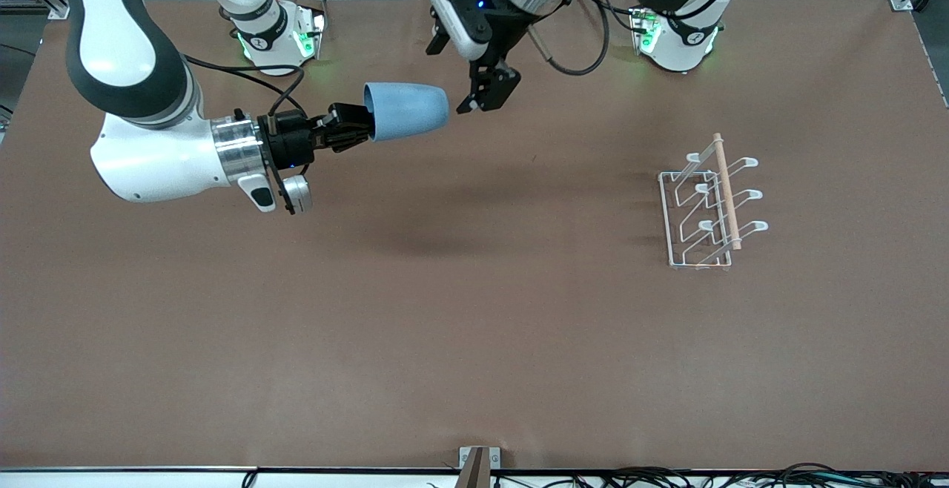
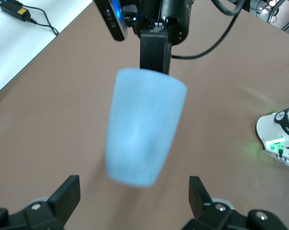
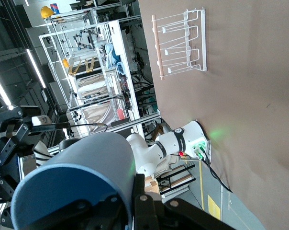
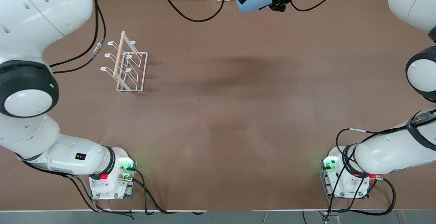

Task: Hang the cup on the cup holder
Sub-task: 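Carry the cup toward the middle while the left gripper reaches it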

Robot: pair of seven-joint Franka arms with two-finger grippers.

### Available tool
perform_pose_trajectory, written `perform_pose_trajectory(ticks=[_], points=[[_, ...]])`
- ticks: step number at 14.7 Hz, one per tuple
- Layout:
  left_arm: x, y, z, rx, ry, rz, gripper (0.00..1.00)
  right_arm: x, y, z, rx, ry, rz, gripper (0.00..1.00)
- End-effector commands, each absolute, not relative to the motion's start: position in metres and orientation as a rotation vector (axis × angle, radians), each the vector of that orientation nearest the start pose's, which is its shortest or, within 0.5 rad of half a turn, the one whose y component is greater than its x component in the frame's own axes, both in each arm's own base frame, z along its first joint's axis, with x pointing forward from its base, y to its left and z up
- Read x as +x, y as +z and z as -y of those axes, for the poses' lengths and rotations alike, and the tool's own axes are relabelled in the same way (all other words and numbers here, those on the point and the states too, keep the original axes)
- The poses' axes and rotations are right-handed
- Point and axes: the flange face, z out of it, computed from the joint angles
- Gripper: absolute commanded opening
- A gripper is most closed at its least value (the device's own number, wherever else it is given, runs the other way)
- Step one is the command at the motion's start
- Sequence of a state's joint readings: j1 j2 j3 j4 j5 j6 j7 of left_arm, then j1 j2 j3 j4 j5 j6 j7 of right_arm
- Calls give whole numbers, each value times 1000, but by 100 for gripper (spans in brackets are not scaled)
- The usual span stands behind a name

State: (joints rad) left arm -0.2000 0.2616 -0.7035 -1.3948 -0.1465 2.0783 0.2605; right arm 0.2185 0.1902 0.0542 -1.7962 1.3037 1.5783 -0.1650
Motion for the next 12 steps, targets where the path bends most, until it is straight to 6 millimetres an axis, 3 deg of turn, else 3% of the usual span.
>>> perform_pose_trajectory(ticks=[1,10,12], points=[[457,639,494,-2992,-691,-1828,100,540,498,-259,-1811,460,70,1],[453,604,518,-2954,-618,-1855,100,537,501,-268,-1811,467,85,1],[457,597,519,-2925,-628,-1853,93,536,501,-270,-1812,469,88,2]])
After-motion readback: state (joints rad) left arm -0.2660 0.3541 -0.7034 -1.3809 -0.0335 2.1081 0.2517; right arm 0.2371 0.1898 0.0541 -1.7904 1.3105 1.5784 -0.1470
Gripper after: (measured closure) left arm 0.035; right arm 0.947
